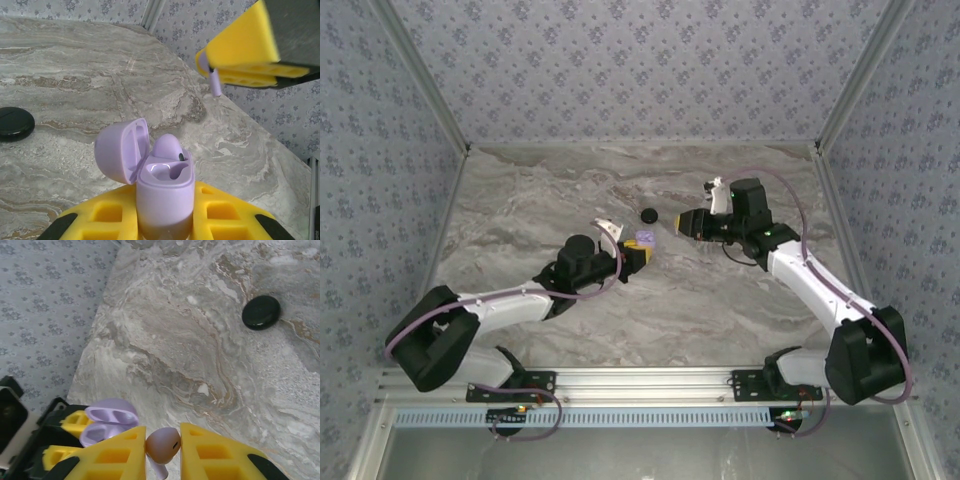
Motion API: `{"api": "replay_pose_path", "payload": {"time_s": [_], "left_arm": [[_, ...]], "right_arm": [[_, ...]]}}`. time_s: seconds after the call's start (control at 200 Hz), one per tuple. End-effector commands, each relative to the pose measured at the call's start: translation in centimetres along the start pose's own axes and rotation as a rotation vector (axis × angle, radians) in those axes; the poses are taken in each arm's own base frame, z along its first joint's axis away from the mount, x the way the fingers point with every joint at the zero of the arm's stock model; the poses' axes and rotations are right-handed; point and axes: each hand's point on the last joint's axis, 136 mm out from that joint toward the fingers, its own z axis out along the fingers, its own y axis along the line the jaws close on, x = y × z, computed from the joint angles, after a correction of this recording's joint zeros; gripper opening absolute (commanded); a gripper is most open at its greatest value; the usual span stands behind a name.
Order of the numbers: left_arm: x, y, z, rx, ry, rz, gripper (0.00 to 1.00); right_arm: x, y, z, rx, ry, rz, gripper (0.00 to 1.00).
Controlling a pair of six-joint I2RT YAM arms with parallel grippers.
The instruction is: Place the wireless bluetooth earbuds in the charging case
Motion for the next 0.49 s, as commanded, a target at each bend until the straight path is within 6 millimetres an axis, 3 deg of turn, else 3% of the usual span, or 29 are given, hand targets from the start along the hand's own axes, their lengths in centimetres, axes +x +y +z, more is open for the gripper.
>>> {"api": "replay_pose_path", "payload": {"time_s": [0.0, 0.49], "left_arm": [[-1.9, -1.7, 0.5, 0.066, -0.051, 0.000, 0.20], [-5.5, -4.6, 0.2, 0.167, -0.205, 0.025, 0.20]], "right_arm": [[-1.3, 3.3, -1.2, -0.069, -0.031, -0.056, 0.21], [-1.9, 8.4, -1.3, -0.167, -0.052, -0.131, 0.21]]}}
